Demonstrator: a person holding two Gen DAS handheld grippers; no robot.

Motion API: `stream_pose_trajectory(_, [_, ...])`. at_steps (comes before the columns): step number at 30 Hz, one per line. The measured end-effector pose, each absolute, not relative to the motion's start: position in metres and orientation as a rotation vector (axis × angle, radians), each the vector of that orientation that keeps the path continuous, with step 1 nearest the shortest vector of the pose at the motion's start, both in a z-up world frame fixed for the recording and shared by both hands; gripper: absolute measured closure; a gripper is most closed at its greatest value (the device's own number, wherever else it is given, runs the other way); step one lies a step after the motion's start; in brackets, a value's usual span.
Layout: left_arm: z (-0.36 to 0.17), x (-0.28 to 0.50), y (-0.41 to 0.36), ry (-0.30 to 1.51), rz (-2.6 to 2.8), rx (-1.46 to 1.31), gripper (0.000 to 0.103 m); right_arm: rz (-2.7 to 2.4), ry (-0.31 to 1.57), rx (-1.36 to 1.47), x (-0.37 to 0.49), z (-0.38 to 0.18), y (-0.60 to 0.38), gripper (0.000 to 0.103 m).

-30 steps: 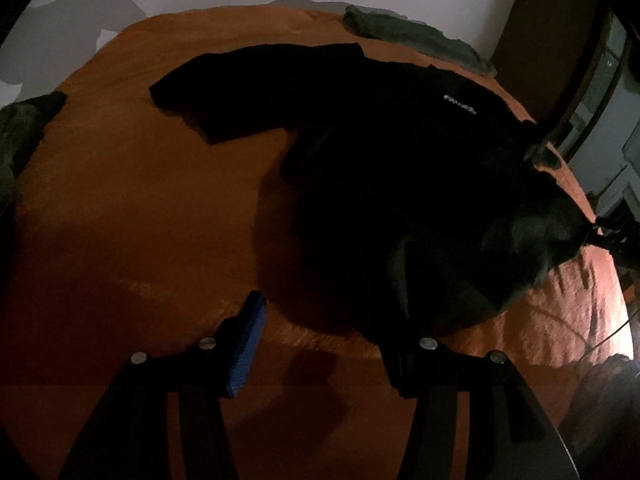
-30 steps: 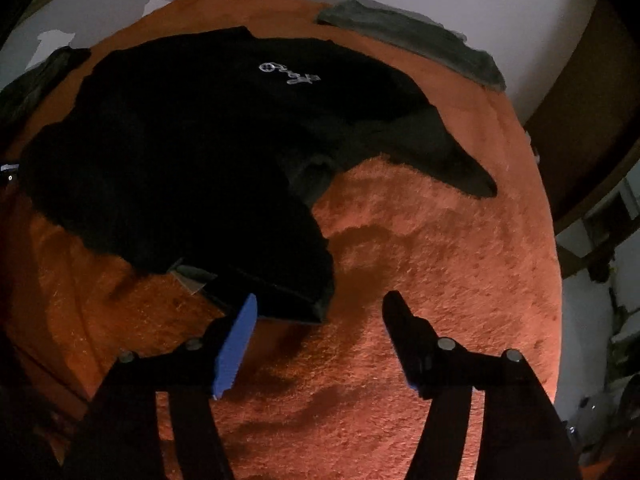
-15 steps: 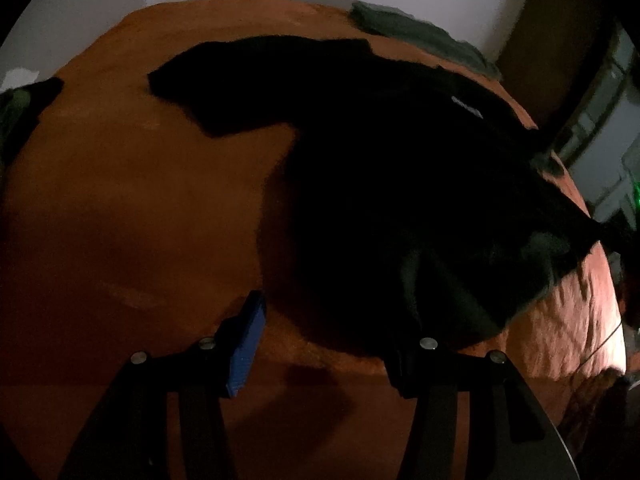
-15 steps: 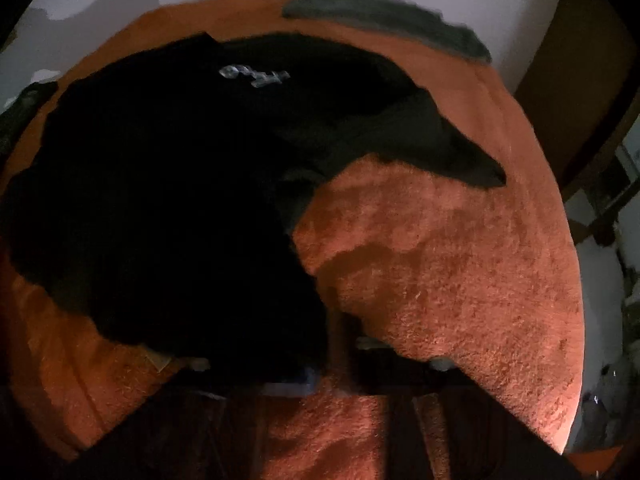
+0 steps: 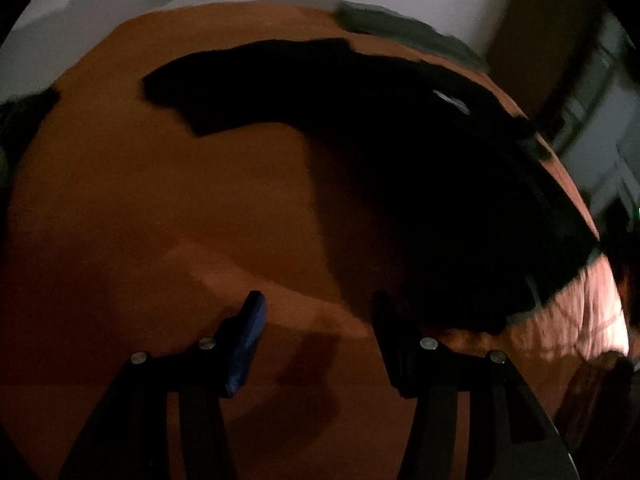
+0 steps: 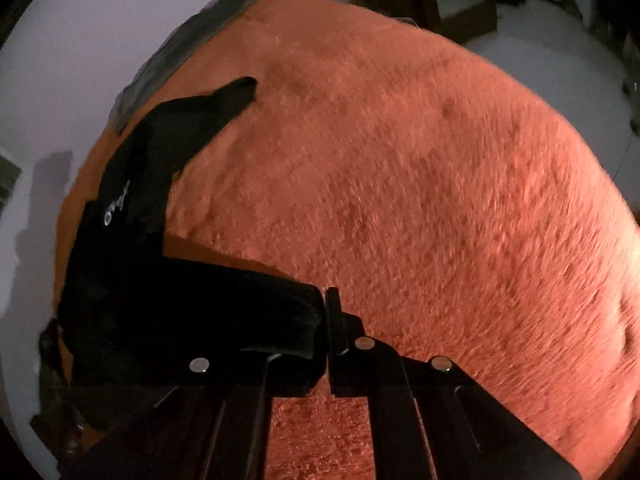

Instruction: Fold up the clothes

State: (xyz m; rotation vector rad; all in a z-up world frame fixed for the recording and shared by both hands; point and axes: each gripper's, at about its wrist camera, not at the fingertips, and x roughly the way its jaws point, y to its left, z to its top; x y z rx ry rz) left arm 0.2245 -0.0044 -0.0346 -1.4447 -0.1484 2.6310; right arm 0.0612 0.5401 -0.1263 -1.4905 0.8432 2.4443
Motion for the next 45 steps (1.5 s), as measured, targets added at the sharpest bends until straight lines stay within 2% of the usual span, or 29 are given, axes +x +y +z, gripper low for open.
stream_pose_trajectory(5, [-0.039,0.233,0.041,0.002,2.517,-1.386,0.047,2.553,0.682,-1.443,0.053,-0.106,0.529,0.099])
stream_pose_trajectory(9, [-0.051,0.223,0.062,0.008,2.438,-1.379,0.047,2.589,0.624,-1.441,0.046,-0.095,0.523,0.099])
stream_pose_trajectory(13, [-0.055,0.190,0.055,-0.096,2.491,-1.399,0.045,2.596,0.632,-1.460,0.047,-0.093,0.520,0.099])
stream_pose_trajectory(14, [-0.056,0.182,0.051,-0.146,2.492,-1.413,0.041,2.598,0.638,-1.463,0.047,-0.092,0.519,0.099])
stream_pose_trajectory(16, [-0.053,0.167,0.042,-0.275,2.465,-1.401,0.042,2.603,0.649,-1.467,0.048,-0.091,0.518,0.099])
stream_pose_trajectory(19, [-0.031,0.154,0.026,-0.478,2.392,-1.256,0.092,2.610,0.667,-1.474,0.049,-0.088,0.516,0.099])
stream_pose_trajectory(23, [0.022,0.145,-0.004,-0.528,2.541,-1.121,0.093,2.620,0.690,-1.483,0.050,-0.085,0.514,0.099])
stream_pose_trajectory(26, [0.064,0.137,-0.033,-0.509,2.644,-1.036,0.092,2.642,0.707,-1.500,0.049,-0.082,0.508,0.099])
stream_pose_trajectory(28, [0.077,0.127,-0.044,-0.457,2.705,-1.076,0.089,2.694,0.628,-1.562,0.041,-0.077,0.488,0.099])
stream_pose_trajectory(31, [0.053,0.104,-0.052,-0.398,2.648,-1.377,0.081,2.742,0.381,-1.674,0.028,-0.075,0.451,0.099])
stream_pose_trajectory(33, [0.028,0.098,-0.054,-0.428,2.598,-1.532,0.079,2.760,0.214,-1.720,0.021,-0.076,0.429,0.099])
stream_pose_trajectory(35, [0.007,0.102,-0.056,-0.478,2.545,-1.621,0.077,2.793,0.129,-1.719,0.017,-0.075,0.417,0.099])
stream_pose_trajectory(37, [-0.007,0.109,-0.060,-0.507,2.521,-1.688,0.074,2.803,0.144,-1.709,0.014,-0.072,0.417,0.099])
stream_pose_trajectory(39, [-0.017,0.106,-0.077,-0.626,2.481,-1.783,0.068,2.806,0.168,-1.699,0.010,-0.070,0.419,0.099])
stream_pose_trajectory(41, [-0.027,0.101,-0.096,-0.771,2.426,-1.882,0.054,2.799,0.188,-1.688,0.007,-0.071,0.422,0.099])
stream_pose_trajectory(45, [-0.032,0.073,-0.137,-1.083,2.270,-1.974,0.051,2.786,0.226,-1.667,0.000,-0.072,0.427,0.099])
